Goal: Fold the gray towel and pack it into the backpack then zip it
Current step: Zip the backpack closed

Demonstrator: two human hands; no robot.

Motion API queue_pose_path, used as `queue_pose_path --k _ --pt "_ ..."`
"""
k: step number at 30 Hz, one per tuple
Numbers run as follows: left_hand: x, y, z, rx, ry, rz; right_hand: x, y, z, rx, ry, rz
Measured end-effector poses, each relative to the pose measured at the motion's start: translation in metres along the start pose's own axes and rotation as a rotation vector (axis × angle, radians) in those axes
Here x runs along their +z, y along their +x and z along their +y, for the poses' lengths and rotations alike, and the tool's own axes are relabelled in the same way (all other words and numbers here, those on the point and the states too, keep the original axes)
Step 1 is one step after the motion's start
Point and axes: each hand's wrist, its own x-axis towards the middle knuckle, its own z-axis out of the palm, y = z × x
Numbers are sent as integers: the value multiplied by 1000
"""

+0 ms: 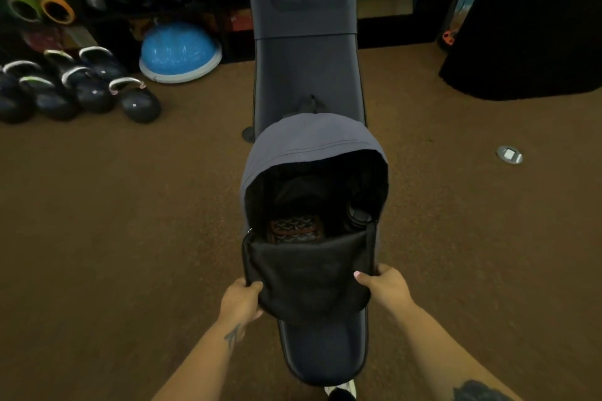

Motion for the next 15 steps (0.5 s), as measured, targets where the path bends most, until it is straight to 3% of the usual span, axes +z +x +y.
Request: queue_pose_path --k 7,13,15 --pt "-15 -13 -7 19 -22 -48 -3 -25 12 30 -29 57" --pt "-31 -23 10 117 -77 -30 -18 -70 -9 -296 161 130" --pt "-33 -27 19 141 -130 -14 -22 -81 -21 -393 119 134"
